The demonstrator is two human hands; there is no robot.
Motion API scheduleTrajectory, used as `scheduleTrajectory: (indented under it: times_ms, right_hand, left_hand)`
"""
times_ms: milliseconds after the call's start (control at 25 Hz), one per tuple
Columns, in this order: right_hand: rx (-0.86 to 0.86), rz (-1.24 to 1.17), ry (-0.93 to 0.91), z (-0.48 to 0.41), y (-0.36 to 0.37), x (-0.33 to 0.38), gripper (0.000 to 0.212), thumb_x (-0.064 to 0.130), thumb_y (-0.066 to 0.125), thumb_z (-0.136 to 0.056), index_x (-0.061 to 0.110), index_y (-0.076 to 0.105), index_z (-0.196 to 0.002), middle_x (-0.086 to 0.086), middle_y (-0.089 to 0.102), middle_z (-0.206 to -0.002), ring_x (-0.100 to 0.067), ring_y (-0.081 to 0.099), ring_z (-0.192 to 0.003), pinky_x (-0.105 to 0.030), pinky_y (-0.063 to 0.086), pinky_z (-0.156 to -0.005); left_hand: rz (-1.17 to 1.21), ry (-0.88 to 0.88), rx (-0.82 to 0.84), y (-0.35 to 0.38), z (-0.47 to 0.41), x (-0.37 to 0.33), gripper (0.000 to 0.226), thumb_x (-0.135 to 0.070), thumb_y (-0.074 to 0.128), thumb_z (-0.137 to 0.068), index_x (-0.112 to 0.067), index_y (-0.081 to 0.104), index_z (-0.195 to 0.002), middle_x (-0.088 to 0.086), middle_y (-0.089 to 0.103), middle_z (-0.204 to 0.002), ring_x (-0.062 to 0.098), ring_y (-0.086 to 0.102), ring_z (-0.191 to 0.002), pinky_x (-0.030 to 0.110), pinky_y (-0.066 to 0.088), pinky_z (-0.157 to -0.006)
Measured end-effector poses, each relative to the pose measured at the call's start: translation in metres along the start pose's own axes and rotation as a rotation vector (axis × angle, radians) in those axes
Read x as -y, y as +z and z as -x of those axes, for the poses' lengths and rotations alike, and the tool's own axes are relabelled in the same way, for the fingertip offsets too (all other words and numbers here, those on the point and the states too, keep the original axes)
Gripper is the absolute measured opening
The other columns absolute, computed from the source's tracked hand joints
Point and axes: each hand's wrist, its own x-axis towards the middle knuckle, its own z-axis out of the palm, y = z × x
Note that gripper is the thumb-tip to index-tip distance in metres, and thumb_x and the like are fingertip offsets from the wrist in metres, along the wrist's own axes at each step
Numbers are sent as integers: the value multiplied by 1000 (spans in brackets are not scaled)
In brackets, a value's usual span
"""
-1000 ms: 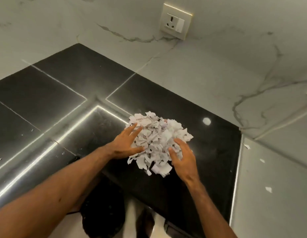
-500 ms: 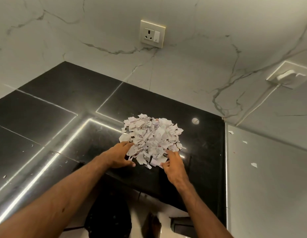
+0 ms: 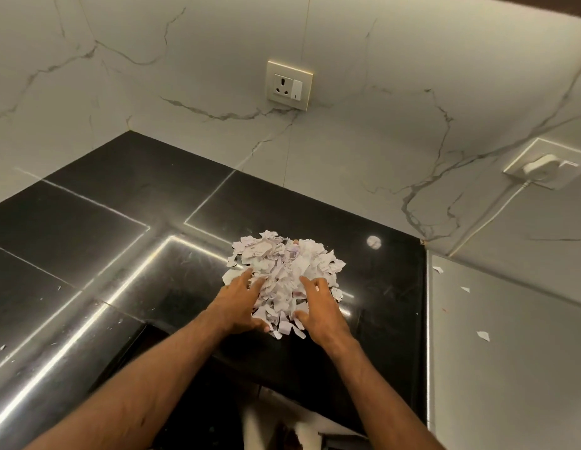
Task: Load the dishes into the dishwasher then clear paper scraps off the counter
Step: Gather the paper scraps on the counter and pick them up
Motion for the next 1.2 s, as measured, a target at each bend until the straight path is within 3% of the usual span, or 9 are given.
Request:
scheduleTrajectory:
  times_ms: [120, 360, 480, 600, 760, 920, 1000, 1080, 1200]
  right_hand:
    - [62, 139, -82, -4, -1, -1, 95, 22, 81, -90, 36, 21, -163, 2, 21, -163, -21, 43, -142, -45, 49, -112]
    - [55, 249, -114, -16, 5, 5, 89, 12, 75, -94, 33, 23, -163, -3, 21, -165, -28, 45, -142, -44, 49, -111]
    - [79, 353, -174, -20, 4, 1, 93, 9, 74, -93, 35, 20, -164, -10, 16, -169, -31, 39, -145, -45, 45, -114]
    - [144, 390, -223, -26, 1, -1, 95, 9, 74, -94, 43, 18, -163, -10, 12, -170, -31, 36, -148, -50, 45, -114]
    - [192, 354, -219, -36, -3, 0, 96, 3, 72, -94, 47, 20, -161, -8, 12, -171, -32, 32, -151, -53, 46, -113]
    - [192, 323, -234, -36, -9, 1, 93, 0, 69, -94, 44, 22, -161, -7, 13, -171, -32, 34, -151, -52, 47, -113]
    - [119, 301, -232, -33, -23, 0, 85, 5, 67, -96, 40, 25, -161, -5, 14, -171, -30, 35, -150, -50, 48, -111]
    - [59, 275, -205, -29, -35, -7, 79, 24, 70, -97, 39, 27, -160, -1, 15, -171, -27, 31, -152, -49, 45, -113]
    - [221, 312, -137, -21, -38, -15, 103, 51, 82, -84, 49, 14, -162, -2, 7, -173, -30, 21, -155, -58, 38, -117]
  left_hand:
    - [73, -111, 41, -1, -6, 8, 137, -75, 80, -65, -37, -7, -163, 10, -18, -170, 38, -2, -157, 62, 19, -122]
    - [39, -40, 90, 13, -14, -4, 129, -66, 83, -69, -34, 2, -164, 6, -7, -172, 32, 9, -157, 52, 26, -124]
    - [-3, -77, 46, 14, -16, -8, 126, -62, 85, -70, -40, 2, -163, 7, -7, -171, 34, 5, -157, 58, 27, -122]
    - [11, -84, 78, 12, -17, -7, 113, -50, 85, -76, -48, 9, -160, 8, 4, -170, 33, 12, -155, 58, 33, -120]
    - [-13, -41, 50, 12, -19, -19, 102, -44, 83, -82, -42, 17, -160, 6, 25, -161, 26, 27, -147, 49, 38, -118]
    - [-10, -36, 32, 9, -19, -26, 94, -43, 79, -86, -39, 20, -159, 4, 31, -157, 23, 34, -142, 47, 45, -111]
    - [-32, -36, -11, 6, -17, -27, 95, -47, 78, -85, -38, 19, -160, 4, 24, -161, 24, 33, -144, 49, 48, -109]
    - [-92, -28, -78, 2, -15, -27, 104, -54, 79, -81, -39, 13, -161, 7, 12, -166, 28, 30, -147, 49, 47, -111]
    - [-73, -11, 0, 1, -15, -24, 122, -61, 84, -72, -49, 1, -160, 6, -1, -169, 32, 14, -153, 55, 38, -117]
